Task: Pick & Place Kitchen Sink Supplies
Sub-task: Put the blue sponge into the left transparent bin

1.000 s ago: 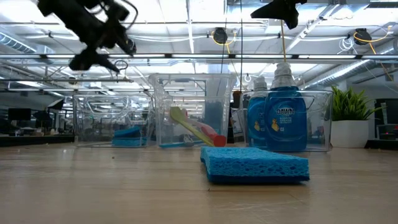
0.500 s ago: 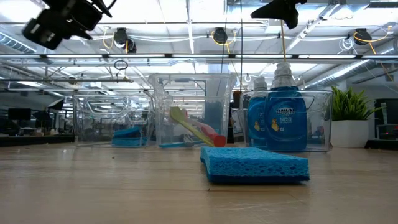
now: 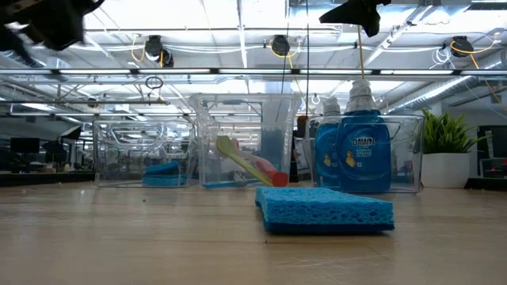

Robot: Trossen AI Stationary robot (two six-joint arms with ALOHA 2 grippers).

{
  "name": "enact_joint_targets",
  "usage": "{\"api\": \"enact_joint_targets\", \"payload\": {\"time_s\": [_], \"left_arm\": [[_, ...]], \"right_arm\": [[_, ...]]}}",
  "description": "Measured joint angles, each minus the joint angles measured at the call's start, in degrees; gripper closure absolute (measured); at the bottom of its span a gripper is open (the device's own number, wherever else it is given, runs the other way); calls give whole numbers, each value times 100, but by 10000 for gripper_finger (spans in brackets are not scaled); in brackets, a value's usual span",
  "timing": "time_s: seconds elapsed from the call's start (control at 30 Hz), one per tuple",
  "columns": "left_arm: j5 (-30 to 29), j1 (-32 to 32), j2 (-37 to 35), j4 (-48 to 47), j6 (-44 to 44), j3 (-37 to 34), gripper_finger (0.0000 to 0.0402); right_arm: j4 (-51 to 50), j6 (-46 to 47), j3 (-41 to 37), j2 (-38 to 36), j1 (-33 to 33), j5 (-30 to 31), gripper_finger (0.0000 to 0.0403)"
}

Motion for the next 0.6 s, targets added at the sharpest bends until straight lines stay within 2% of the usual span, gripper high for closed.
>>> {"api": "enact_joint_targets", "payload": {"time_s": [0.23, 0.37, 0.5, 0.6], "left_arm": [[152, -651, 1007, -18, -1371, 0, 167], [586, -906, 1565, 9, -1939, 0, 167], [1050, -1110, 2089, 204, -2238, 0, 167], [1084, -1180, 2460, 634, -2248, 0, 167]], "right_arm": [[0, 0, 0, 0, 1, 0, 190], [0, -1, 0, 0, 0, 0, 190], [1, 1, 0, 0, -1, 0, 190], [0, 2, 0, 0, -1, -2, 190]]}}
